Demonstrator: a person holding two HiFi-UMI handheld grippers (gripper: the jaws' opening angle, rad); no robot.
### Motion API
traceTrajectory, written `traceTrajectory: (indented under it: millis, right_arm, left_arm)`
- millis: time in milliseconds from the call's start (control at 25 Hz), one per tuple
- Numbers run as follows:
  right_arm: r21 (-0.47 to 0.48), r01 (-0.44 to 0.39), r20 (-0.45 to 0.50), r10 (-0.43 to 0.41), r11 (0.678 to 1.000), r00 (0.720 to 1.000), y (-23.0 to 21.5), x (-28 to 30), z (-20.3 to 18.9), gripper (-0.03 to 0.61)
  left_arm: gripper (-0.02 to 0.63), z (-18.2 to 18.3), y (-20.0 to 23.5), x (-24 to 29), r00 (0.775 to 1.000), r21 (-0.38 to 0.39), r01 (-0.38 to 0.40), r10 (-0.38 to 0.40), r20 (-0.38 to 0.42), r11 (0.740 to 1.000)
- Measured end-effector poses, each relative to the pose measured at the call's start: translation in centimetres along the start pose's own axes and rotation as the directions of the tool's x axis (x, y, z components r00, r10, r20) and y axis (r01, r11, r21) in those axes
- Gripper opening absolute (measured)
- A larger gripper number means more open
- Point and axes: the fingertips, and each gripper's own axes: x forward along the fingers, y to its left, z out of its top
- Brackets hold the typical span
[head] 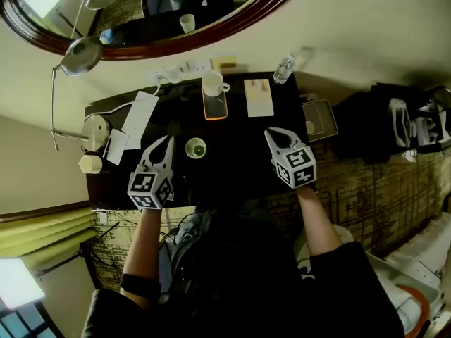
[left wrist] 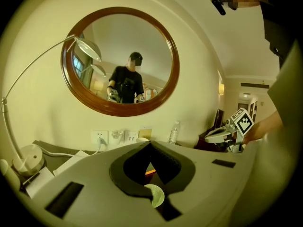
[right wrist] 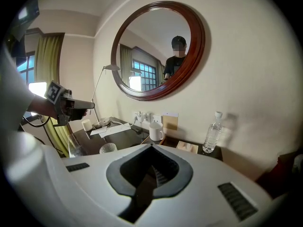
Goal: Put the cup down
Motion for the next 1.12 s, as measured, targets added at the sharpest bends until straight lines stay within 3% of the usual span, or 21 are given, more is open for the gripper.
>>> traceTrajectory:
  millis: [160, 320, 480, 640, 760, 920, 1120]
  right_arm:
    - [0.001, -0.013, -0.008, 0.013, 1.000, 1.000, -0.3, -0.3, -0.4, 0.011]
    - [0.010, -0.014, -0.019, 0.014, 1.000, 1.000, -1.1, -0.8, -1.2, 0.011]
    - [0.021, -0.015, -0.033, 0.016, 1.000, 0.999, -1.7, -1.2, -2.1, 0.011]
    - [0.035, -0.005, -0.063, 0.007, 0.999, 0.998, -2.4, -1.3, -3.5, 0.011]
    - [0.039, 0.006, -0.095, -0.002, 0.999, 0.995, -2.9, -1.1, -5.2, 0.011]
    - [0.047, 0.010, -0.145, -0.003, 0.999, 0.989, -3.2, -0.5, -7.6, 0.011]
    - [0.045, 0.012, -0.175, -0.004, 0.999, 0.985, -2.7, 0.3, -8.8, 0.011]
  left_arm:
    - [0.005, -1.1, 0.2, -0.1, 1.000, -0.015, -0.026, 0.026, -0.008, 1.000]
    - [0.019, -2.3, -1.0, 0.6, 0.999, 0.047, 0.024, -0.023, -0.034, 0.999]
    - [0.213, -5.2, -2.3, 1.4, 0.991, 0.103, 0.106, -0.097, -0.091, 0.989]
    - [0.420, -9.0, -2.5, 2.3, 0.979, 0.111, 0.138, -0.119, -0.166, 0.984]
    - [0.520, -12.4, -2.2, 3.1, 0.967, 0.095, 0.131, -0.106, -0.233, 0.987]
    - [0.531, -15.6, -2.0, 5.0, 0.952, 0.086, 0.125, -0.095, -0.292, 0.988]
    - [0.545, -19.8, -1.3, 7.5, 0.944, 0.086, 0.147, -0.113, -0.311, 0.985]
